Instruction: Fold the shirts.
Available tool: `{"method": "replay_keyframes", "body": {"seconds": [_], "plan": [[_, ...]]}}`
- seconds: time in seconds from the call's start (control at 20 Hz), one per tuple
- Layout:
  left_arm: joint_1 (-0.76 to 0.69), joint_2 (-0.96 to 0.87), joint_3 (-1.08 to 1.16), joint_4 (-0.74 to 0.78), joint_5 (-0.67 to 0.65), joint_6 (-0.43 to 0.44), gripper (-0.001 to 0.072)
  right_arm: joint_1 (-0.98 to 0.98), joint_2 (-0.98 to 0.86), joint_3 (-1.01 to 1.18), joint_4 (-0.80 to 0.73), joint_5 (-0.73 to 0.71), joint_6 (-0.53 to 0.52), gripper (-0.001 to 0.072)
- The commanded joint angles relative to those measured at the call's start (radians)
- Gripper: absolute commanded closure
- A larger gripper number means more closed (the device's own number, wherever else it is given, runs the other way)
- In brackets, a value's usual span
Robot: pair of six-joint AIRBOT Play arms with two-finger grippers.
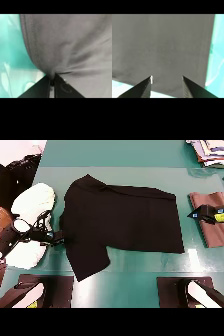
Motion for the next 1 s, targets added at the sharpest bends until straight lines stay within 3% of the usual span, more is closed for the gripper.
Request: {"method": "replay_keyframes", "body": {"seconds": [0.0,0.35,0.7,0.8,0.85,0.9,0.95], "plan": [[0.000,0.002,0.072,-0.021,-0.057,0.022,0.0679,-0.019,0.001,-0.082,-0.090,0.043,0.005,0.0275],[0.000,0.002,0.185,-0.026,-0.105,0.059,0.0678,-0.332,-0.111,-0.406,-0.055,0.023,-0.030,0.0278],[0.000,0.002,0.185,-0.026,-0.095,0.059,0.0678,-0.238,-0.182,-0.450,-0.024,-0.069,-0.032,0.0285],[0.000,0.002,0.185,-0.026,-0.098,0.059,0.0678,-0.192,-0.194,-0.450,-0.024,-0.068,-0.031,0.0428],[0.000,0.002,0.185,-0.026,-0.102,0.060,0.0678,-0.175,-0.193,-0.450,-0.025,-0.068,-0.031,0.0432],[0.000,0.002,0.185,-0.025,-0.107,0.060,0.0678,-0.161,-0.185,-0.450,-0.024,-0.069,-0.032,0.0578],[0.000,0.002,0.186,-0.025,-0.108,0.060,0.0678,-0.148,-0.166,-0.449,-0.024,-0.072,-0.038,0.0676]]}}
